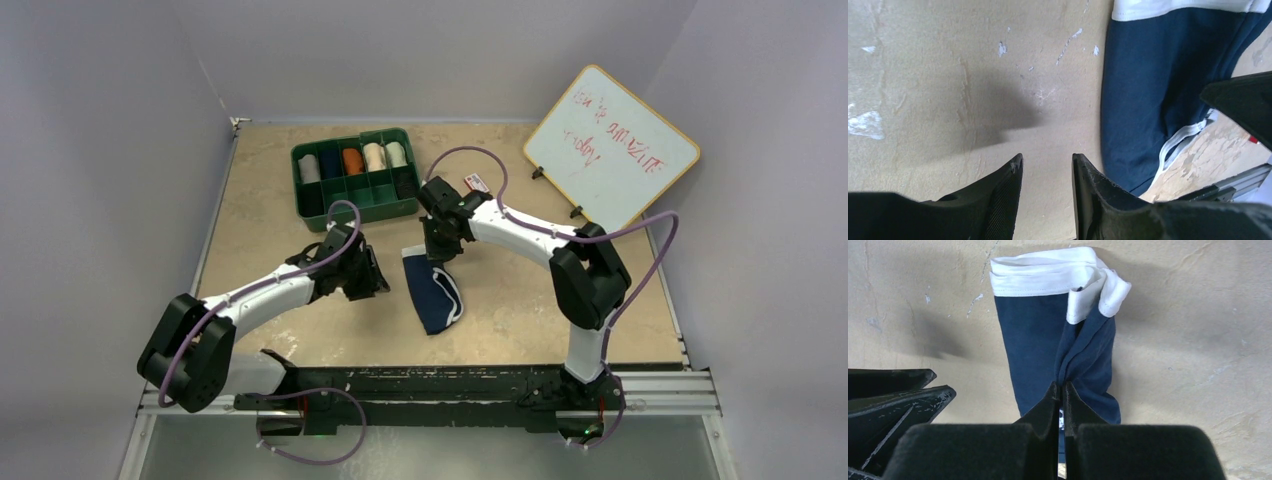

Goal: Roll the underwear
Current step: Fold the underwear at the center of the board.

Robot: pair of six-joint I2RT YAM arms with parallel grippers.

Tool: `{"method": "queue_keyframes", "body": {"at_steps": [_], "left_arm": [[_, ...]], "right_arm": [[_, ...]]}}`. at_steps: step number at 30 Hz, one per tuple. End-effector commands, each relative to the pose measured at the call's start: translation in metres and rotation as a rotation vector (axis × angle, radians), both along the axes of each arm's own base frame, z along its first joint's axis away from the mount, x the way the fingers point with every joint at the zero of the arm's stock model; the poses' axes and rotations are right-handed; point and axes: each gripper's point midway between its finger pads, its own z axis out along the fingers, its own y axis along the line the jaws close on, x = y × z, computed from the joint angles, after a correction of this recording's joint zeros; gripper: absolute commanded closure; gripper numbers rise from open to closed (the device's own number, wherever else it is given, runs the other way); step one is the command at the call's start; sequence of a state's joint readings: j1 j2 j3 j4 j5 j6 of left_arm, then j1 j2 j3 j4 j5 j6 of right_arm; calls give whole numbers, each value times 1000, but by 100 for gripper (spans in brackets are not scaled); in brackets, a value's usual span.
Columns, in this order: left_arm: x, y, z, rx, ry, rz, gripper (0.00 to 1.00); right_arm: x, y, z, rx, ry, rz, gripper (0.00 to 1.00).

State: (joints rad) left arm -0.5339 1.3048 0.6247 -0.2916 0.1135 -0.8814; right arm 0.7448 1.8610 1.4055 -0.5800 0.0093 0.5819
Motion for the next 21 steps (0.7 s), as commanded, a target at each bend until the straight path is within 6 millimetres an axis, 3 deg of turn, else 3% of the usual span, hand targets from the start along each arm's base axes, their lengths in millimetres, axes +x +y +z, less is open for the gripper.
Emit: {"method": "queue_keyframes", "body": {"at_steps": [1,21], "left_arm": [[21,4,18,-16,-97,78,62],[20,16,22,1,-120,103,62]], "right_arm": [[-2,11,9,-22,-7,27,100],[-6,47,4,69,42,57,100]]}}
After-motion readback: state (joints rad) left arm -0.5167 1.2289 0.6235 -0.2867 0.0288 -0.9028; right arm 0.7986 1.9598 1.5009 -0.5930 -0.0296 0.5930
